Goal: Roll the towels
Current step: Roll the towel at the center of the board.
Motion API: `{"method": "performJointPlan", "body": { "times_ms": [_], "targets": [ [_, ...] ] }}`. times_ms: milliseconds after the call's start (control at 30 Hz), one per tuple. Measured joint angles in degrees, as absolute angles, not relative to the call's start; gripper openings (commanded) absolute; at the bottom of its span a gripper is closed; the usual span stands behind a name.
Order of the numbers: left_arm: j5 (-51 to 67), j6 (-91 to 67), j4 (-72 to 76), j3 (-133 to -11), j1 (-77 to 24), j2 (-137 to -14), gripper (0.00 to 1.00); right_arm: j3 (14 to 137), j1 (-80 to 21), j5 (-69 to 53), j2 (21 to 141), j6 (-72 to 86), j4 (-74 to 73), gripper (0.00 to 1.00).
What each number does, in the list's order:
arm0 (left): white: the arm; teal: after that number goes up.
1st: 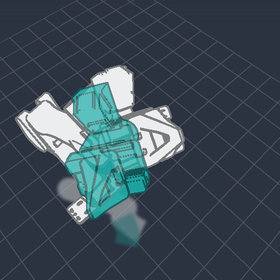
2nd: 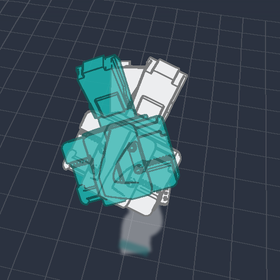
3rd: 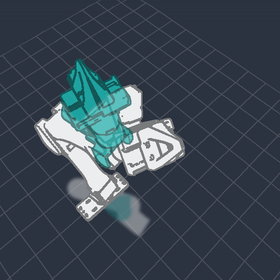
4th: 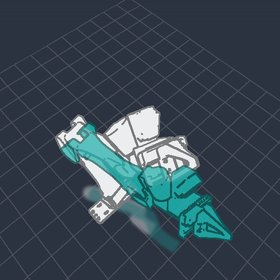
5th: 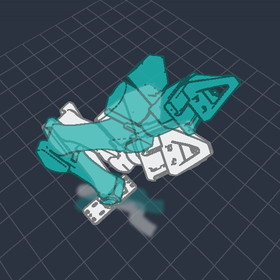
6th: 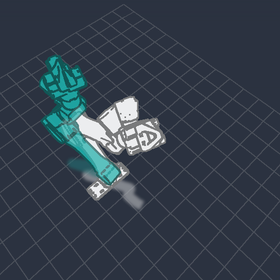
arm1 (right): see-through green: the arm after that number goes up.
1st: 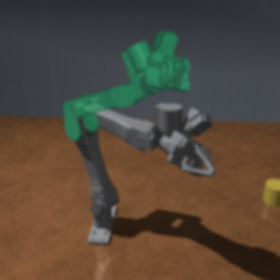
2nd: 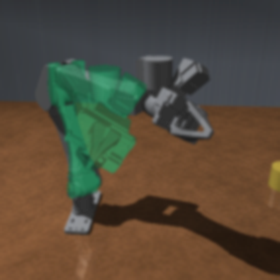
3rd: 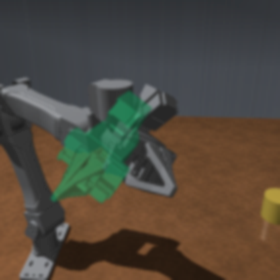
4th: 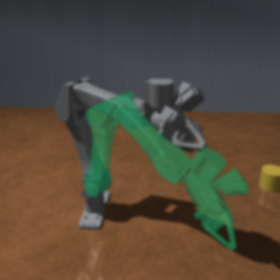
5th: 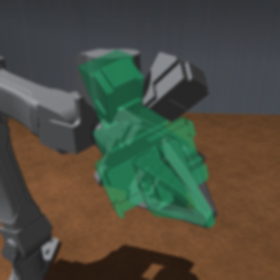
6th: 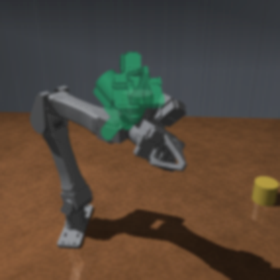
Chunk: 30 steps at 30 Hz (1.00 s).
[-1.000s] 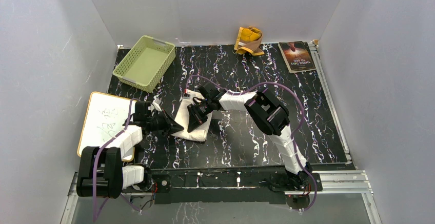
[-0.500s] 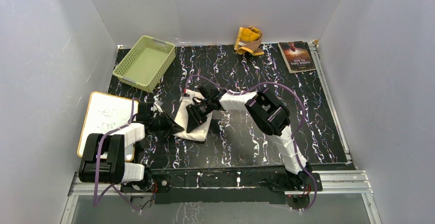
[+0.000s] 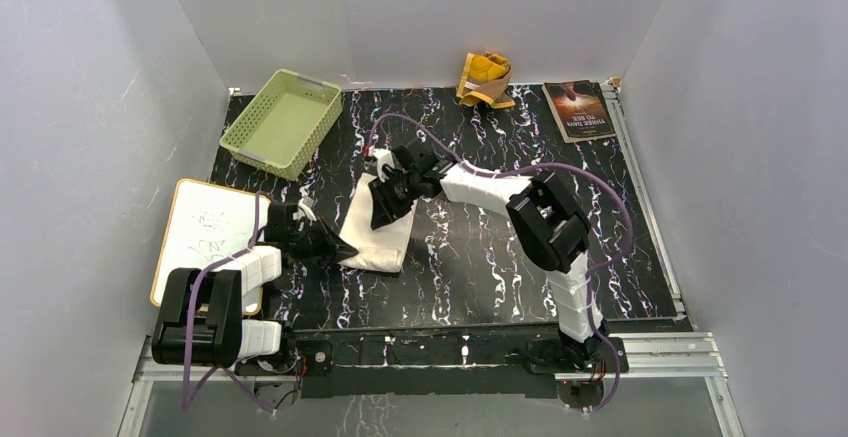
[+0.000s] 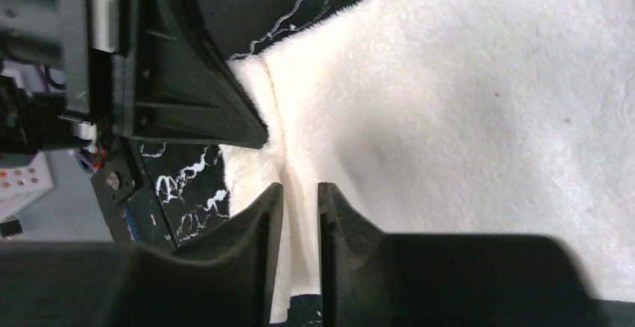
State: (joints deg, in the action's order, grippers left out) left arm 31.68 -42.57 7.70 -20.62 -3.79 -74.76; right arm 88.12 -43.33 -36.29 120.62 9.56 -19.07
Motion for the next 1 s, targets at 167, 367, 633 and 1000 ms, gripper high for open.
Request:
{"method": "performJointPlan", "body": {
  "times_ms": [167, 367, 633, 1000],
  "targets": [
    [31.4, -42.2, 7.6, -20.6, -3.9, -74.5, 0.0, 86.5, -43.0, -39.9, 118.2, 10.2, -16.4, 0.0],
    [31.4, -42.0, 7.6, -20.6, -3.9, -74.5, 0.0, 88.3, -45.7, -49.5, 121.5, 9.5, -17.3, 0.0],
    [31.4, -41.7, 7.5, -20.6, -3.9, -74.5, 0.0, 91.8, -47.6, -57.2, 130.5, 6.5, -22.3, 0.0],
    [31.5, -40.9, 6.4, -21.0, -3.9, -74.6, 0.0, 89.3, -46.3, -64.9, 133.1, 0.5, -24.2, 0.0]
  ]
}}
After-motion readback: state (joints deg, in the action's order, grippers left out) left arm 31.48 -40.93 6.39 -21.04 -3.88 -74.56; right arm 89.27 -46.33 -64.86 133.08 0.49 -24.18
